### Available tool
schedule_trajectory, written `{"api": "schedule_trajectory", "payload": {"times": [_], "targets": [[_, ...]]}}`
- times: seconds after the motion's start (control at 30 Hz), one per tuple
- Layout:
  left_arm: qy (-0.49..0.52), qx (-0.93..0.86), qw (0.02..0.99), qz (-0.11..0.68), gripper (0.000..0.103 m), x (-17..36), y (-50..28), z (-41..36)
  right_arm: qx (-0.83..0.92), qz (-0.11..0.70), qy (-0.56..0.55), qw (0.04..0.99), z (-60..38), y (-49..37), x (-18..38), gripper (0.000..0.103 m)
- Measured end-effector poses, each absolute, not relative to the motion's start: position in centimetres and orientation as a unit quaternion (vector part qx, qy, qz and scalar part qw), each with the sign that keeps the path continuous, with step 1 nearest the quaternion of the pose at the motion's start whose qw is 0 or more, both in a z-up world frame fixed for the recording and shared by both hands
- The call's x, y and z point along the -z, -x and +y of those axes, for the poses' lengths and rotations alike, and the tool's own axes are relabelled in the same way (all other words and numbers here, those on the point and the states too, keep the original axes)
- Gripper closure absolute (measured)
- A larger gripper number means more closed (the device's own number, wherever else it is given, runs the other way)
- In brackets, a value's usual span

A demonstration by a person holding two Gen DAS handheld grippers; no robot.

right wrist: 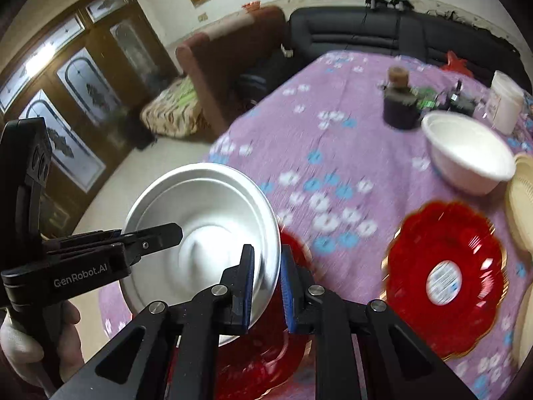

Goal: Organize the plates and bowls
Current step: 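Lower the white plate onto the red wedding plate and open the left tool, then move the left tool to the labeled red plate and grasp its rim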

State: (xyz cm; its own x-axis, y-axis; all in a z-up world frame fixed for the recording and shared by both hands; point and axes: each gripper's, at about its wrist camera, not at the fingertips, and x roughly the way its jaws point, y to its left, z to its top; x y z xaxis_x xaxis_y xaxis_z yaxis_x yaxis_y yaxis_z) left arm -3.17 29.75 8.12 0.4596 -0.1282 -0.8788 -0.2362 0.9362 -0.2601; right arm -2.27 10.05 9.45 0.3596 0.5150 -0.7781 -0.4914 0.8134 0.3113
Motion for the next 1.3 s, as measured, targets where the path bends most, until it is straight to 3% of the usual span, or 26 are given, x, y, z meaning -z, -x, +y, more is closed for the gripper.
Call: {"api": "schedule_trajectory", "payload": {"times": [0.2, 0.27, 0.33, 0.43, 0.57, 0.77, 1.0, 1.3], "targets": [[0.189, -0.041, 0.815, 0.547, 0.080, -4.6, 4.5, 29.9, -0.294, 0.496, 0.002, 0.817, 11.0, 3.1, -6.2, 0.086], [0.187, -0.043, 0.813, 0.550, 0.075, -4.1, 4.7, 29.5, -0.291, 0.502, -0.001, 0.814, 10.9, 3.0, -5.8, 0.086], [0.190, -0.048, 0.814, 0.547, 0.062, -4.1, 4.9, 29.6, -0.293, 0.505, -0.006, 0.812, 10.9, 3.1, -5.6, 0.085], [0.184, -0.060, 0.826, 0.529, 0.050, -4.6, 5.6, 29.9, -0.293, 0.499, 0.000, 0.815, 11.1, 3.6, -5.6, 0.082], [0.199, -0.059, 0.830, 0.519, 0.049, -5.3, 6.2, 30.5, -0.295, 0.475, 0.009, 0.829, 10.9, 4.3, -6.2, 0.067], [0.230, -0.047, 0.838, 0.493, 0.046, -7.2, 8.4, 30.5, -0.305, 0.442, -0.050, 0.842, 6.6, 5.6, -9.2, 0.067], [0.215, -0.008, 0.864, 0.456, 0.025, -10.4, 9.4, 25.7, -0.229, 0.411, -0.099, 0.877, -4.2, 6.7, -10.5, 0.058], [0.191, 0.060, 0.859, 0.472, 0.025, -10.2, 5.1, 17.6, -0.145, 0.443, -0.159, 0.870, -12.4, 5.7, -6.6, 0.058]]}}
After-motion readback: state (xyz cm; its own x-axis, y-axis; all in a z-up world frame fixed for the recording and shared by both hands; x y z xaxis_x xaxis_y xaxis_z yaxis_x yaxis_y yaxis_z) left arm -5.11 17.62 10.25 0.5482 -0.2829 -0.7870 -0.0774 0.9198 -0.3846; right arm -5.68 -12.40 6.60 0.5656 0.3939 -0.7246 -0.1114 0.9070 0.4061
